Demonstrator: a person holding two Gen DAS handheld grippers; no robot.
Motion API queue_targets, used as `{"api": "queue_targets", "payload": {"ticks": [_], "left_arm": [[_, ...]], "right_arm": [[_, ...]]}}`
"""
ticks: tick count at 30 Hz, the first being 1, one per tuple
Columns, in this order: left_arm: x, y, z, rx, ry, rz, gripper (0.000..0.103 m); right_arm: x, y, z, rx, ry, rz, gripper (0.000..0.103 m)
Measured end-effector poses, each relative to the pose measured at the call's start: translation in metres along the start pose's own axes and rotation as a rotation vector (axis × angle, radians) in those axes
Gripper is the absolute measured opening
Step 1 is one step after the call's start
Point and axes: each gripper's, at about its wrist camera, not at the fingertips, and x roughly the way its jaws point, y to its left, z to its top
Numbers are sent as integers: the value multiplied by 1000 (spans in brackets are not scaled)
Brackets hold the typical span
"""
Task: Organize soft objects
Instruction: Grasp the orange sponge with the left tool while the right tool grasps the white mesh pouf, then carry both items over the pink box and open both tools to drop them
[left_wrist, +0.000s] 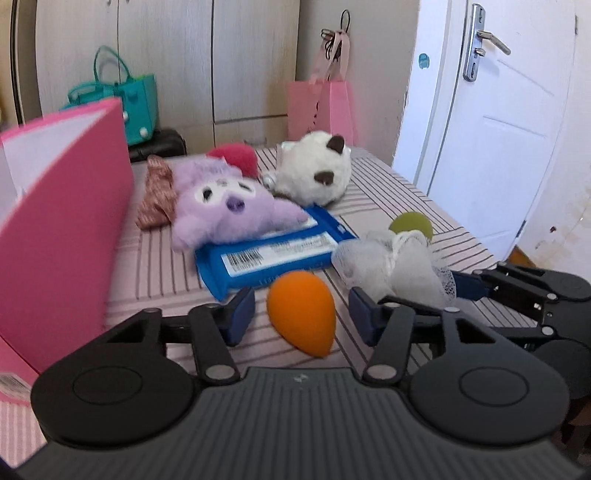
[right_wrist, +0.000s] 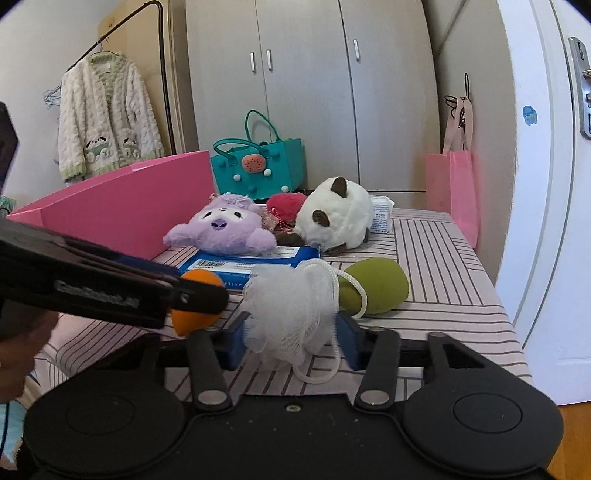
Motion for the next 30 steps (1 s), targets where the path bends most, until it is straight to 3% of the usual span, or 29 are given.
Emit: {"api": "queue_targets", "payload": {"ticks": [7,21,30], "left_arm": [[11,3,-4,-30,22,8,39],[-20,6,-6,-19,-34,8,38],[-34,15,-12,-33,-13,19,38]], "right_arm": [[0,-5,-3,41,-6,17,29],[-17,8,2,40,-28,29,22],[-28,20,6,30,-21,41,21]]}}
